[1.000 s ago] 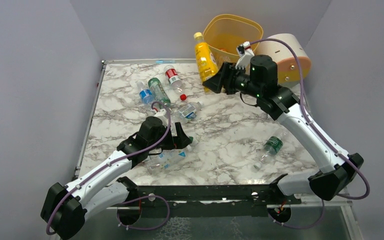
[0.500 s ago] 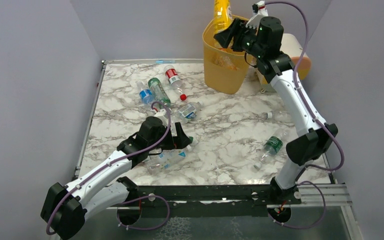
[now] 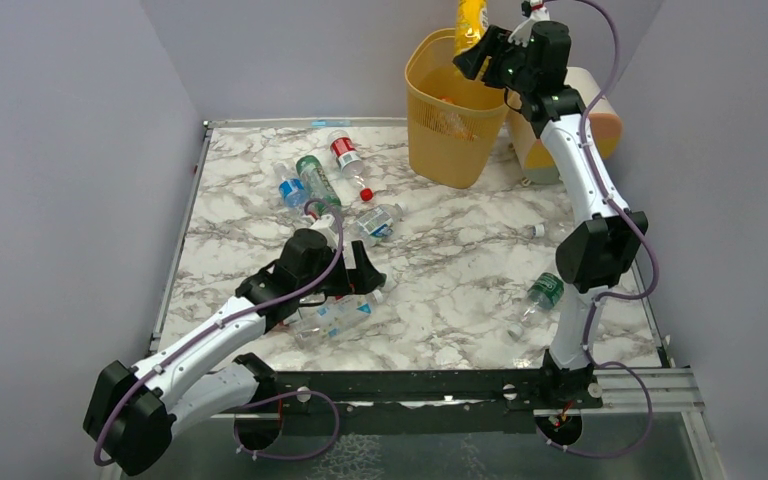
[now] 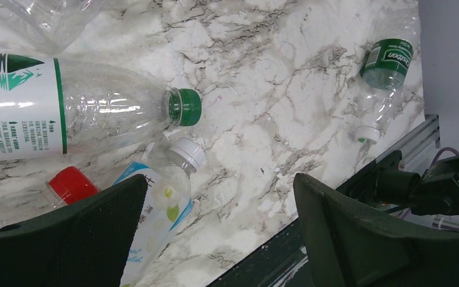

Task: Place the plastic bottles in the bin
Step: Place the plastic bottle in the trash bin.

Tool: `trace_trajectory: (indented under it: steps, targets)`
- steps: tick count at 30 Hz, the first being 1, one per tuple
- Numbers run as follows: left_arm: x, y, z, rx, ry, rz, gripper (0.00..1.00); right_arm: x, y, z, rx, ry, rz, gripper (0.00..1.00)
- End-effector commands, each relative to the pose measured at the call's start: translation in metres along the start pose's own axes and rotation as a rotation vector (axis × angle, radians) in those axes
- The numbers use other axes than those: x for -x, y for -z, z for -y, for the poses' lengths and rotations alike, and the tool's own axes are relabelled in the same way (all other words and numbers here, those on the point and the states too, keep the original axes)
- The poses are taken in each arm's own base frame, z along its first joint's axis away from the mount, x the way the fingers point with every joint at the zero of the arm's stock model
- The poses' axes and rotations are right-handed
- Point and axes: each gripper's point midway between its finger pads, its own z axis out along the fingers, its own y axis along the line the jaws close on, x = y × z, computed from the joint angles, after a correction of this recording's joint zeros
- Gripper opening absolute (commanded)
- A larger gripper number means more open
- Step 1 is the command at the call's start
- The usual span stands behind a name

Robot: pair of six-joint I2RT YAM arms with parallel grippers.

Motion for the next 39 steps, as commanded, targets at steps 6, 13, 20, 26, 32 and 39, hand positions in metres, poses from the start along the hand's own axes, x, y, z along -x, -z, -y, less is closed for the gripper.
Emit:
trace_trajectory:
  steps: [6, 13, 20, 26, 32, 39]
  targets:
    - [0.011, -0.001, 0.006, 0.002, -0.014, 0.021, 0.99, -0.002, -0.001, -0.018, 0.114, 0.028, -0.021, 0.67]
    - [0.012, 0.000, 0.008, -0.003, -0.013, 0.024, 0.99, -0.011, 0.001, -0.015, 0.103, 0.026, -0.042, 0.85]
    - [0.014, 0.001, 0.011, -0.013, -0.013, 0.029, 0.99, -0.002, 0.014, -0.022, 0.107, 0.025, -0.038, 0.89]
    - [0.017, 0.003, 0.013, -0.017, -0.017, 0.035, 0.99, 0.006, 0.039, -0.036, 0.125, 0.026, -0.041, 0.90]
    - [0.020, 0.005, 0.015, -0.013, -0.029, 0.038, 0.99, -0.002, 0.068, -0.046, 0.147, 0.026, -0.072, 0.91]
    - [0.028, 0.012, 0.010, 0.039, -0.055, 0.056, 0.99, -0.042, 0.103, -0.046, 0.158, -0.003, -0.154, 0.91]
